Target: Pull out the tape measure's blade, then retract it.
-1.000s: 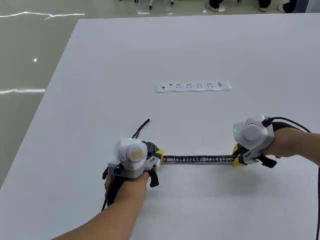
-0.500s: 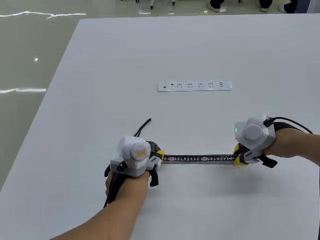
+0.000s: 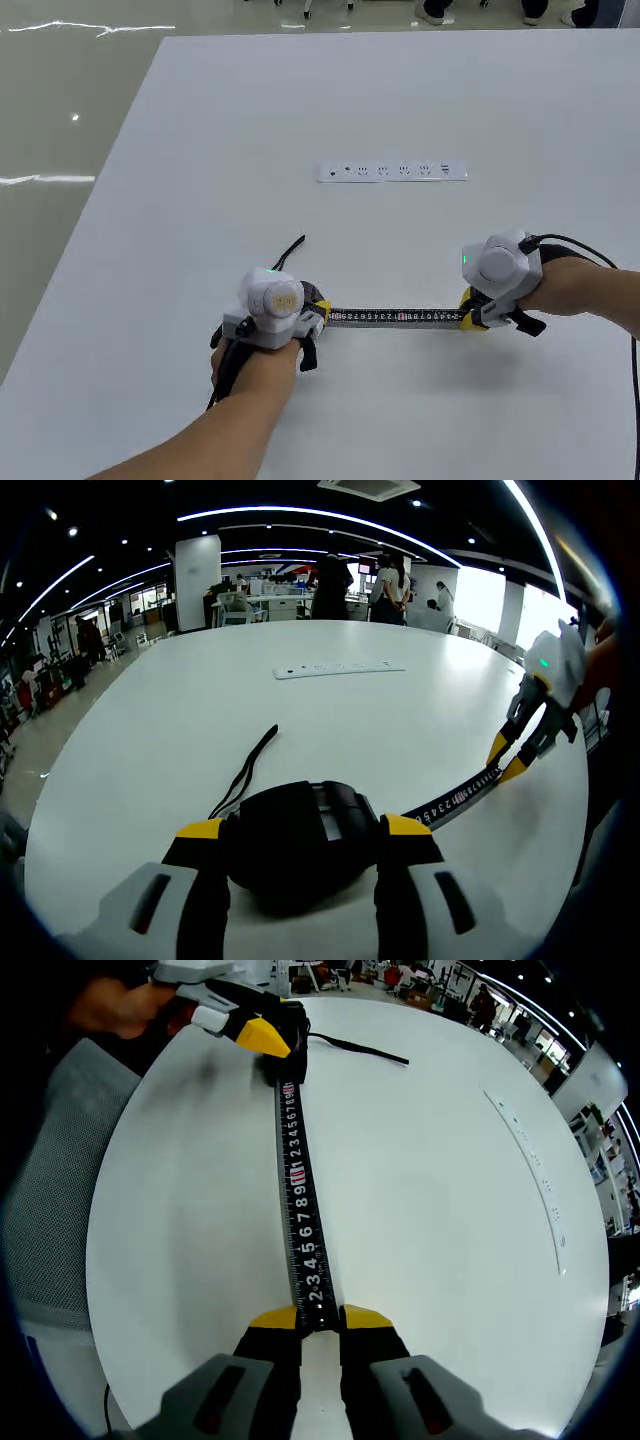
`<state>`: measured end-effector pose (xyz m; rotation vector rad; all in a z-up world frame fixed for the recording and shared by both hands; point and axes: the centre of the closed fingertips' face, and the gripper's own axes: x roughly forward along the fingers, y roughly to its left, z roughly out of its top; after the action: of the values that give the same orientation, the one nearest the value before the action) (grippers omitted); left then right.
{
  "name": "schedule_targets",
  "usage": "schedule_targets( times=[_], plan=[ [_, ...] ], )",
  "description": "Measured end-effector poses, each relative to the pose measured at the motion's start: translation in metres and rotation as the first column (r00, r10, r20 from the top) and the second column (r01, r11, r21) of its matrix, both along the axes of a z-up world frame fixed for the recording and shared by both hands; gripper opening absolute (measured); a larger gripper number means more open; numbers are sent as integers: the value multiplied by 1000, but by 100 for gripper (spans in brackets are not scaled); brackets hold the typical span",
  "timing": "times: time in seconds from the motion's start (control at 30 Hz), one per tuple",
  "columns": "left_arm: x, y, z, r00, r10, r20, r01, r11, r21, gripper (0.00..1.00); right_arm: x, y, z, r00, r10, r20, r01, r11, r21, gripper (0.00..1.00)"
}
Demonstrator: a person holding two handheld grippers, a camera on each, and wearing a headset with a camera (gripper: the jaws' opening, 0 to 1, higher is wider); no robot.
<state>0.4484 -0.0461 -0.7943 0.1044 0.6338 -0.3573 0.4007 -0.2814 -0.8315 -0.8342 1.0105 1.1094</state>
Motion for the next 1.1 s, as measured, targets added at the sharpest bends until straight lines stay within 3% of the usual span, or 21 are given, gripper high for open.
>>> schedule_targets(
  times=[0.7,1.1],
  plan=[
    [0,0,0,1000,-8,-9,8,1000,-7,54,9,28,-4,1000,-7,-2,7,1000,23,13],
    [0,0,0,1000,-19,3,19,1000,-15,54,10,42,-5,1000,-18,-6,19,999,43,14]
  ],
)
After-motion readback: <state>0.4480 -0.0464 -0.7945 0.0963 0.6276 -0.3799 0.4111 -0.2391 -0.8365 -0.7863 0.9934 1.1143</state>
